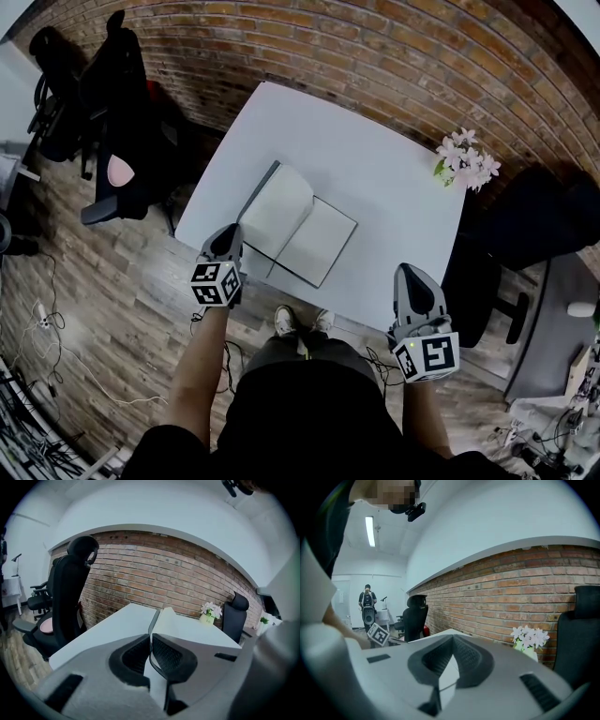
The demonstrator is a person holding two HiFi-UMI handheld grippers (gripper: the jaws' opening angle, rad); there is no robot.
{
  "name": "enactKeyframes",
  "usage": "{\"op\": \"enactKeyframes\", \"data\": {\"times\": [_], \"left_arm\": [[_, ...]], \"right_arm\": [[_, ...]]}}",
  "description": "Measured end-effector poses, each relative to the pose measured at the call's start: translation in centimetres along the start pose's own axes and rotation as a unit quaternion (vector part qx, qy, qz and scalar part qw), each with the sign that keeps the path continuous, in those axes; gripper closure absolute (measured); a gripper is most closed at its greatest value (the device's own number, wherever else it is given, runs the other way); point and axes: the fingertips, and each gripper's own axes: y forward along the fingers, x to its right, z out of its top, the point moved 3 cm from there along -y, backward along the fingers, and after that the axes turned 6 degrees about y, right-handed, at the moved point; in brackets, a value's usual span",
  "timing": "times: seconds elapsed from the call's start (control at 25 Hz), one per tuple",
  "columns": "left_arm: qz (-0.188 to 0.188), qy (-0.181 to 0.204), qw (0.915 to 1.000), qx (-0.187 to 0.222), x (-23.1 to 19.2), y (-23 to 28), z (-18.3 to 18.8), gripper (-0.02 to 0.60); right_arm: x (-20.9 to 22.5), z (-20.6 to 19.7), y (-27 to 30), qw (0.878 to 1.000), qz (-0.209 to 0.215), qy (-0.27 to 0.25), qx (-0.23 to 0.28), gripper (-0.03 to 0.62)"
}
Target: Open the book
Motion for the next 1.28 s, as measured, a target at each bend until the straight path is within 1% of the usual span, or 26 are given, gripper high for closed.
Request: {"op": "enactKeyframes", "data": {"times": [0.12,0.24,0.44,0.64,0.88,1.16,1.28], "left_arm": [[0.004,0.002,0.9998,-0.017,-0.7,0.2,-0.7,0.545],[0.008,-0.005,0.9993,-0.036,-1.5,0.2,-1.7,0.545],[0.007,-0.009,0.9984,-0.055,-1.7,0.1,-3.2,0.545],[0.002,0.008,0.9968,-0.08,-1.6,0.0,-4.8,0.545],[0.004,0.024,0.9954,-0.093,-1.9,0.2,-5.5,0.545],[0.009,0.034,0.9926,-0.116,-2.1,0.4,-6.9,0.545],[0.015,0.048,0.9903,-0.129,-2.4,0.6,-7.2,0.545]], "right_arm": [[0.0,0.0,-0.2,1.0,-0.005,0.001,0.001,0.583],[0.0,-0.1,-0.3,1.0,-0.01,0.002,-0.001,0.583],[0.0,-0.5,-0.4,1.0,-0.015,0.004,-0.005,0.583],[-0.4,-0.5,-0.3,1.0,-0.015,0.004,-0.003,0.583],[-0.9,-0.4,-0.3,1.0,-0.018,0.001,-0.006,0.583],[-1.0,-0.4,-0.6,1.0,-0.022,-0.001,-0.006,0.583],[-1.0,-0.5,-0.8,1.0,-0.025,-0.001,-0.008,0.583]]}}
